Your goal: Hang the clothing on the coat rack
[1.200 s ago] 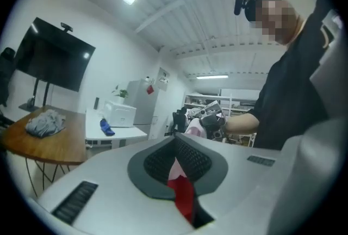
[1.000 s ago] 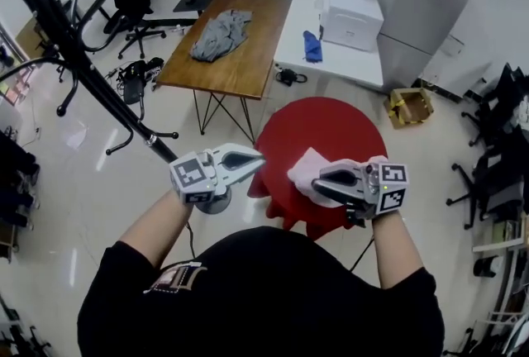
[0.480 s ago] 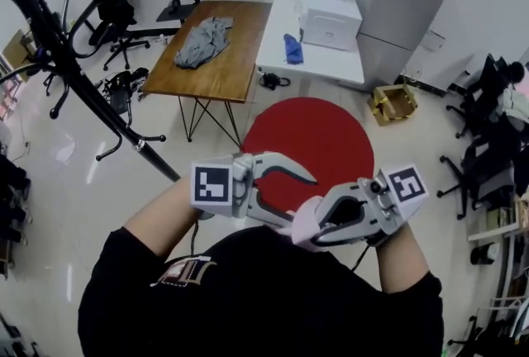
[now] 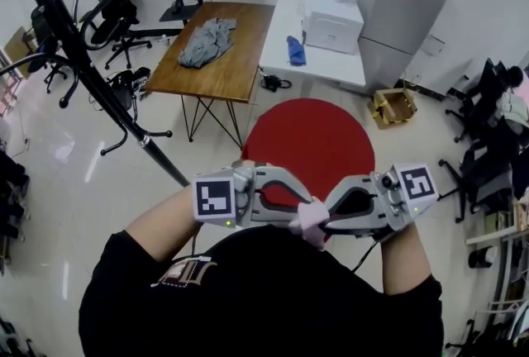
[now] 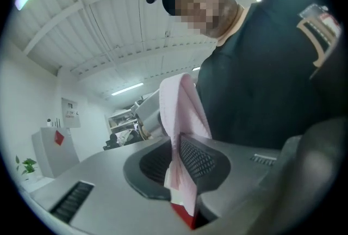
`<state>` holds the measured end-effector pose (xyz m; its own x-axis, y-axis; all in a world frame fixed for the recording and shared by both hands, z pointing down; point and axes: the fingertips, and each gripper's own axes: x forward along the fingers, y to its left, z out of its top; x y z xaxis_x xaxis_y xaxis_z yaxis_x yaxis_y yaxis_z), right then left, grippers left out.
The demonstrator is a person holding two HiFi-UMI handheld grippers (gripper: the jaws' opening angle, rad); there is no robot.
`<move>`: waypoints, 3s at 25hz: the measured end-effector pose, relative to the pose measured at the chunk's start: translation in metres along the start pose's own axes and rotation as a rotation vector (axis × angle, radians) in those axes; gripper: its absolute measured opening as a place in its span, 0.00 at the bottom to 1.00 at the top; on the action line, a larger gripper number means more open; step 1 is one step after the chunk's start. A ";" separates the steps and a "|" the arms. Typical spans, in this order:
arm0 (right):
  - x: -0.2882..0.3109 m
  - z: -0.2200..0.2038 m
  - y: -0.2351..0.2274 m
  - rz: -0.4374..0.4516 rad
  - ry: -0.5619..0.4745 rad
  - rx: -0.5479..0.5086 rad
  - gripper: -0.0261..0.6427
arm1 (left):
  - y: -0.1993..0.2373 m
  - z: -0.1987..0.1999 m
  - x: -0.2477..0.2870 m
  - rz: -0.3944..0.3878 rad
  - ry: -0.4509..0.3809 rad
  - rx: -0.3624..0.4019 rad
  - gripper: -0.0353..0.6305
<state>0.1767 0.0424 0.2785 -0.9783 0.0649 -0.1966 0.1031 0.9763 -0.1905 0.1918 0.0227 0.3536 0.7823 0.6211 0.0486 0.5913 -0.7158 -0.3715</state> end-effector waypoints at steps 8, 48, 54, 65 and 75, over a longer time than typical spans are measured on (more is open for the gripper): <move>0.000 0.007 -0.044 -0.012 -0.002 -0.003 0.05 | 0.011 -0.009 -0.049 0.185 0.062 -0.060 0.09; 0.374 -0.080 -0.308 -0.018 -0.033 0.188 0.05 | -0.121 -0.007 -0.521 1.151 0.367 -0.247 0.08; 0.384 -0.079 -0.309 -0.003 -0.045 0.203 0.05 | -0.122 -0.001 -0.534 1.188 0.375 -0.234 0.08; 0.397 -0.033 -0.279 0.028 -0.115 0.100 0.05 | -0.114 0.055 -0.528 1.141 0.364 -0.096 0.08; 0.367 0.033 -0.248 -0.029 -0.173 -0.074 0.05 | -0.070 0.099 -0.488 1.062 0.355 0.001 0.08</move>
<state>-0.2025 -0.1830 0.2217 -0.9344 0.0061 -0.3562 0.0553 0.9902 -0.1281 -0.2508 -0.1987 0.2637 0.9017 -0.4312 -0.0319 -0.4096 -0.8282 -0.3824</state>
